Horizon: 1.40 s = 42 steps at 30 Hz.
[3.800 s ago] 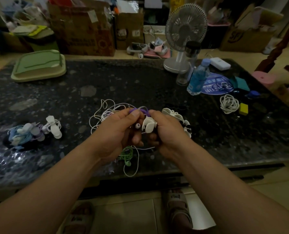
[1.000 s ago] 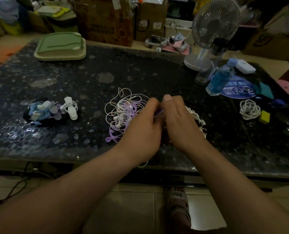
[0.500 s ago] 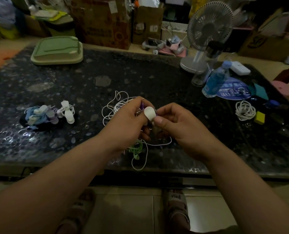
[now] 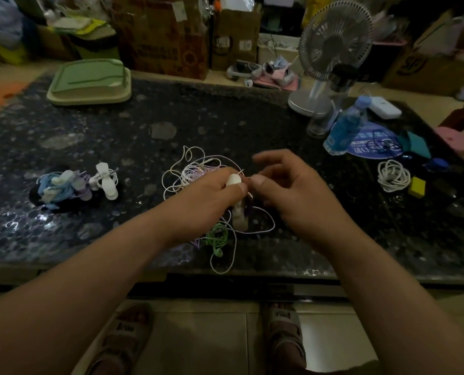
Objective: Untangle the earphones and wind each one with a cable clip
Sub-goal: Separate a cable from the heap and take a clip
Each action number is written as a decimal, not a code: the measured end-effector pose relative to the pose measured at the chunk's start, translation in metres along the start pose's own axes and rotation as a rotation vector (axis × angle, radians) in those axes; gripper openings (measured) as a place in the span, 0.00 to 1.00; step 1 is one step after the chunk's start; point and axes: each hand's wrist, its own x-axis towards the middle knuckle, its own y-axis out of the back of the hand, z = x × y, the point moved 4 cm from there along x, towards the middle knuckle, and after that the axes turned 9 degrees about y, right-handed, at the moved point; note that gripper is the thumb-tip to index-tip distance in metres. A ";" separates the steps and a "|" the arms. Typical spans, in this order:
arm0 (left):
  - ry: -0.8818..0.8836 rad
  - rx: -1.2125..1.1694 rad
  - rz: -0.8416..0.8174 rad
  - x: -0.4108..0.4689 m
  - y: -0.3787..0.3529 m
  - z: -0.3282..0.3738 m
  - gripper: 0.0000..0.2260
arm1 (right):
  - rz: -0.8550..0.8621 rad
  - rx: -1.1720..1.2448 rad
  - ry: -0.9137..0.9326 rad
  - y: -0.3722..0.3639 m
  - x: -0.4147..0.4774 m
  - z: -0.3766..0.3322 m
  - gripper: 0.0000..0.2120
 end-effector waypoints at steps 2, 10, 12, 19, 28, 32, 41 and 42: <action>-0.002 -0.023 -0.057 -0.001 -0.006 -0.001 0.10 | -0.032 -0.046 0.078 -0.004 0.001 -0.004 0.09; 0.050 -0.230 -0.041 -0.004 -0.004 -0.003 0.10 | 0.132 0.012 -0.035 -0.005 -0.001 0.001 0.05; 0.114 -0.428 -0.013 -0.001 -0.001 -0.004 0.11 | 0.191 0.027 -0.091 -0.005 -0.002 0.001 0.06; 0.151 -0.656 -0.034 0.002 -0.002 -0.006 0.14 | 0.227 0.446 -0.145 -0.010 -0.001 -0.006 0.05; 0.176 -0.589 -0.080 -0.004 -0.018 -0.001 0.08 | 0.248 0.550 -0.213 -0.016 0.001 -0.001 0.07; 0.177 -0.556 0.017 -0.001 -0.014 -0.002 0.11 | 0.201 0.566 -0.179 -0.013 -0.002 -0.004 0.06; 0.174 -0.660 0.164 0.002 -0.009 -0.008 0.04 | -0.081 0.009 0.147 -0.015 -0.011 -0.014 0.05; 0.173 -0.645 0.173 0.002 -0.008 -0.010 0.03 | -0.097 0.003 0.151 -0.015 -0.010 -0.013 0.05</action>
